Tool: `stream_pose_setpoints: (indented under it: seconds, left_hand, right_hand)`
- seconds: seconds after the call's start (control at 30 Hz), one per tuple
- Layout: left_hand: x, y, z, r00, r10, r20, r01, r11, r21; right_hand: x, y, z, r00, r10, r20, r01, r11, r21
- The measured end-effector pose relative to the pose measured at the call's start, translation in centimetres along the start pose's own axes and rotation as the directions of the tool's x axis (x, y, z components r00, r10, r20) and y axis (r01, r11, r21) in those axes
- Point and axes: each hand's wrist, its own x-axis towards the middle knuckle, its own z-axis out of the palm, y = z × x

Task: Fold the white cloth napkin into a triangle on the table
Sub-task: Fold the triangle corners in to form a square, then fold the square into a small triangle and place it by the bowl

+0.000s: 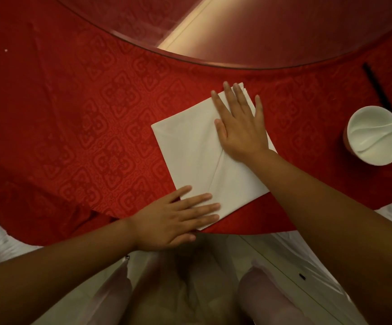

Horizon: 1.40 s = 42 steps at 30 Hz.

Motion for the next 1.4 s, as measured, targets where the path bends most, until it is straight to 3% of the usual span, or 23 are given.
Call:
stream_pose_setpoints:
  seconds: [0.13,0.2,0.23,0.3,0.4,0.63,0.77,0.83,0.9,1.03,1.13,1.27,1.4]
  left_hand:
    - [-1.5,1.3,-0.2,0.998,0.068,0.013,-0.067,0.996,-0.052]
    - [-0.7,0.6,-1.2,0.992,-0.048,-0.119,0.026,0.983,-0.182]
    - [0.4,-0.2,-1.8,0.954,-0.204,-0.220,0.157,0.964,-0.214]
    - [2.9,-2.1,-2.9,0.802,-0.490,-0.340,0.438,0.871,-0.222]
    - [5.5,-3.5,-2.5,0.746,-0.618,-0.249,0.613,0.783,-0.108]
    - [2.8,-2.6,-0.8,0.511,-0.844,-0.163,0.821,0.535,-0.201]
    - [1.9,-2.9,-3.2,0.490,-0.856,-0.163,0.812,0.516,-0.272]
    - [2.9,-4.7,-5.4,0.464,-0.839,-0.285,0.775,0.540,-0.329]
    - [4.8,-7.0,-7.3,0.490,-0.800,-0.345,0.721,0.595,-0.355]
    - [8.6,-10.0,-8.8,0.580,-0.782,-0.227,0.739,0.623,-0.258]
    - [9.9,-10.8,-9.2,0.570,-0.805,-0.163,0.746,0.590,-0.308]
    - [10.4,-11.7,-9.7,0.586,-0.810,-0.016,0.746,0.547,-0.380]
    - [10.2,-12.5,-10.8,0.651,-0.753,0.092,0.710,0.562,-0.425]
  right_hand:
    - [-0.1,0.0,-0.1,1.000,0.003,-0.003,-0.003,1.000,0.012]
    - [-0.1,0.0,0.0,1.000,0.007,-0.010,-0.007,1.000,0.009]
    - [-0.1,0.0,0.1,1.000,0.007,-0.011,-0.007,1.000,0.009]
    - [0.0,0.0,0.2,1.000,-0.002,-0.007,0.002,1.000,0.007]
    - [0.0,0.2,0.3,1.000,-0.010,-0.005,0.010,1.000,-0.002]
    - [-0.2,0.1,-0.1,1.000,0.003,0.022,-0.004,1.000,0.027]
    - [-0.7,-0.2,-1.4,0.999,0.024,-0.048,-0.020,0.996,0.088]
    - [-1.5,0.1,-2.3,0.959,0.216,-0.183,-0.188,0.969,0.159]
    - [-2.7,1.1,-3.4,0.870,0.409,-0.276,-0.352,0.907,0.232]
    - [-4.5,3.0,-4.6,0.839,0.540,-0.072,-0.509,0.824,0.249]
    - [-4.6,3.3,-5.2,0.822,0.561,0.097,-0.565,0.785,0.253]
    - [-3.8,3.2,-6.0,0.787,0.581,0.209,-0.617,0.747,0.248]
    - [-3.2,2.6,-6.0,0.802,0.537,0.264,-0.597,0.746,0.295]
